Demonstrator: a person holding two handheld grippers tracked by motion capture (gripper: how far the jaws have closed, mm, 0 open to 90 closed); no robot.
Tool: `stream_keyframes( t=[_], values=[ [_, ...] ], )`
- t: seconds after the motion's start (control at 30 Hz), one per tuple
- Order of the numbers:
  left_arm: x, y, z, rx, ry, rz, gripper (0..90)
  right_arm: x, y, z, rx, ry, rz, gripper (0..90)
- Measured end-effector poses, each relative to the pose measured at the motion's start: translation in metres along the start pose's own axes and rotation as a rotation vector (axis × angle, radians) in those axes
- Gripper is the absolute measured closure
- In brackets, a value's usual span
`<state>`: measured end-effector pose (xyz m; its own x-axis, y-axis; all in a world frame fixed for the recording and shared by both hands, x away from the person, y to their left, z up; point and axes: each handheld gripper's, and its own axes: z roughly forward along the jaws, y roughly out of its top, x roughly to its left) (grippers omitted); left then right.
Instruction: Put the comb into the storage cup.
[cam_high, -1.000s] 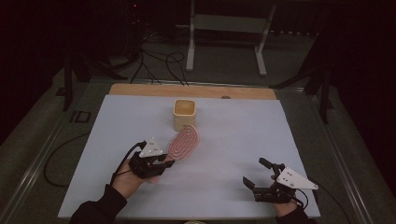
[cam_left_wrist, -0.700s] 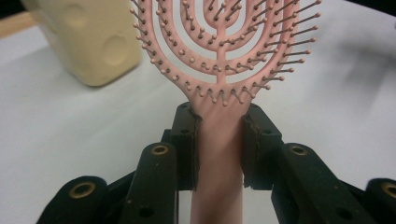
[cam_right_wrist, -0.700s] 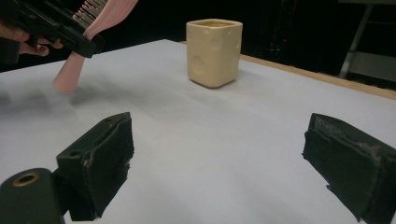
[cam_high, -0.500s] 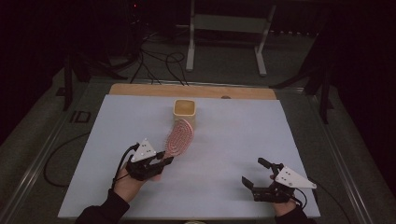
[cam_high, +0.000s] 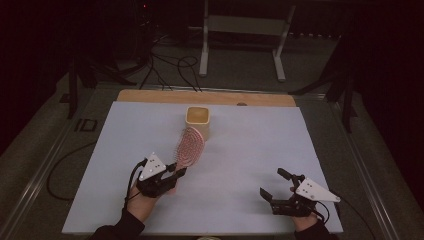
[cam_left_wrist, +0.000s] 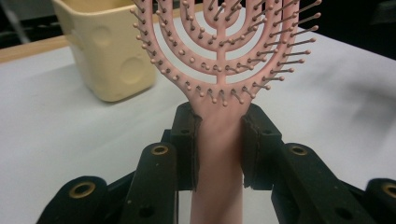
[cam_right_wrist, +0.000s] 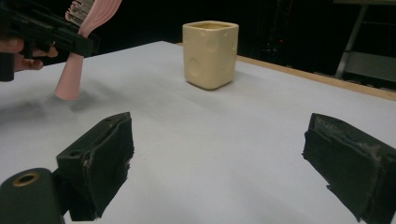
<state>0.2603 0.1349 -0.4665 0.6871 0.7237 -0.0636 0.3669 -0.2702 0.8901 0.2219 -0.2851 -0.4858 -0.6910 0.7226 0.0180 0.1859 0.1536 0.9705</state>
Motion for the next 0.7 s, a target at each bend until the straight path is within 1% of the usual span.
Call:
stream_keyframes(
  t=[0.07, 0.17, 0.27, 0.3, 0.33, 0.37, 0.4, 0.43, 0.47, 0.53, 0.6, 0.67, 0.7],
  values=[
    [-0.003, -0.001, 0.002, 0.001, 0.013, -0.001, 71.0, -0.001, 0.0, 0.0, 0.003, -0.008, 0.007, 8.3],
    [-0.005, -0.003, 0.005, 0.004, 0.01, 0.004, 71.0, -0.001, 0.001, -0.001, 0.009, -0.016, 0.002, 8.3],
    [-0.006, -0.005, 0.007, -0.004, 0.015, 0.003, 71.0, 0.0, 0.002, 0.0, 0.018, -0.02, 0.017, 8.4],
    [-0.006, -0.006, 0.007, -0.002, 0.012, 0.004, 71.0, 0.0, 0.003, 0.0, 0.023, -0.028, 0.012, 8.4],
    [-0.007, -0.007, 0.007, -0.013, 0.021, 0.002, 71.0, 0.002, 0.006, 0.0, 0.045, -0.055, 0.014, 8.4],
    [-0.006, -0.008, 0.007, -0.021, 0.016, 0.006, 71.0, 0.004, 0.009, 0.0, 0.037, -0.049, 0.031, 8.4],
    [-0.006, -0.008, 0.006, -0.026, 0.012, 0.001, 71.0, 0.005, 0.012, -0.001, 0.032, -0.046, 0.037, 8.4],
    [-0.005, -0.008, 0.006, -0.03, 0.02, 0.005, 71.0, 0.008, 0.016, -0.001, 0.039, -0.052, 0.029, 8.3],
    [-0.005, -0.008, 0.006, -0.032, 0.017, 0.0, 71.0, 0.009, 0.019, -0.001, 0.04, -0.058, 0.029, 8.3],
    [-0.005, -0.008, 0.005, -0.033, 0.022, -0.002, 71.0, 0.012, 0.025, 0.001, 0.044, -0.045, 0.052, 8.3],
    [-0.005, -0.009, 0.005, -0.028, 0.02, 0.002, 71.0, 0.015, 0.031, 0.004, 0.06, -0.058, 0.044, 8.3],
    [-0.004, -0.009, 0.004, -0.034, 0.021, 0.0, 71.0, 0.018, 0.037, 0.007, 0.074, -0.051, 0.044, 8.3],
    [-0.004, -0.009, 0.003, -0.035, 0.021, -0.001, 71.0, 0.019, 0.041, 0.008, 0.078, -0.059, 0.041, 8.3]
  ],
)
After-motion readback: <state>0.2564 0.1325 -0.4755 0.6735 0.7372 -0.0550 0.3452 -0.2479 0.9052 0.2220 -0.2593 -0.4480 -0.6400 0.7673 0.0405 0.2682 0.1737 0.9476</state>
